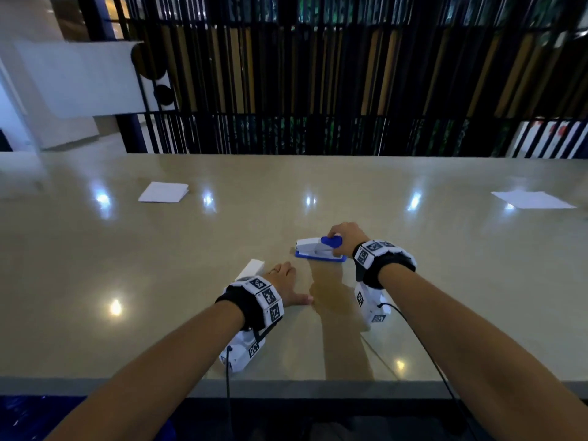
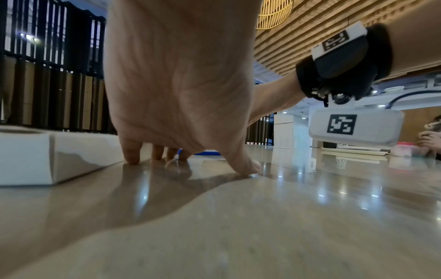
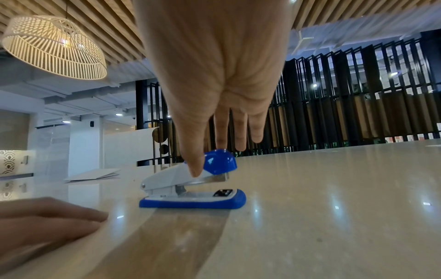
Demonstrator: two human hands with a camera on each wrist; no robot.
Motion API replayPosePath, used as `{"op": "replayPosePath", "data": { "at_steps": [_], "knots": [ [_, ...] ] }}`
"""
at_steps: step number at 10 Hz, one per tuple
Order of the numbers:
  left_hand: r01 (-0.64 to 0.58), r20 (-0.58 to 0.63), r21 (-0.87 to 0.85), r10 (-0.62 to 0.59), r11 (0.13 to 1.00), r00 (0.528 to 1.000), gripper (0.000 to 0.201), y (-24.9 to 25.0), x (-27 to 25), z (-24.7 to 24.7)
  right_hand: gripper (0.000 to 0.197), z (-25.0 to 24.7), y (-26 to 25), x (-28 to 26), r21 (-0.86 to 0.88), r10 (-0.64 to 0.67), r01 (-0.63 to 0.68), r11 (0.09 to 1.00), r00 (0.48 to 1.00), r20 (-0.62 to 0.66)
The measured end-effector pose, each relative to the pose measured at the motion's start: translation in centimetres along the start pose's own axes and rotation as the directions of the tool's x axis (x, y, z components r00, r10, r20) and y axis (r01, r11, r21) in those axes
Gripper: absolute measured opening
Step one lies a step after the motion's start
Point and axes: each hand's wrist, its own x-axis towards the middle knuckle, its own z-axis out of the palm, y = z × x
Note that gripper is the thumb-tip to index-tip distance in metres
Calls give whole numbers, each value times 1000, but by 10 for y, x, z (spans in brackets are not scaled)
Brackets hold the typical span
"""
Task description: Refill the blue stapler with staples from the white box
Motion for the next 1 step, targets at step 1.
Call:
{"op": "replayPosePath", "data": {
  "at_steps": [1],
  "knots": [
    [4,-38,10,-4,1000,999,70,-6,11,-11,60,-12,1,1,-40,14,-11,999,997,70]
  ]
}}
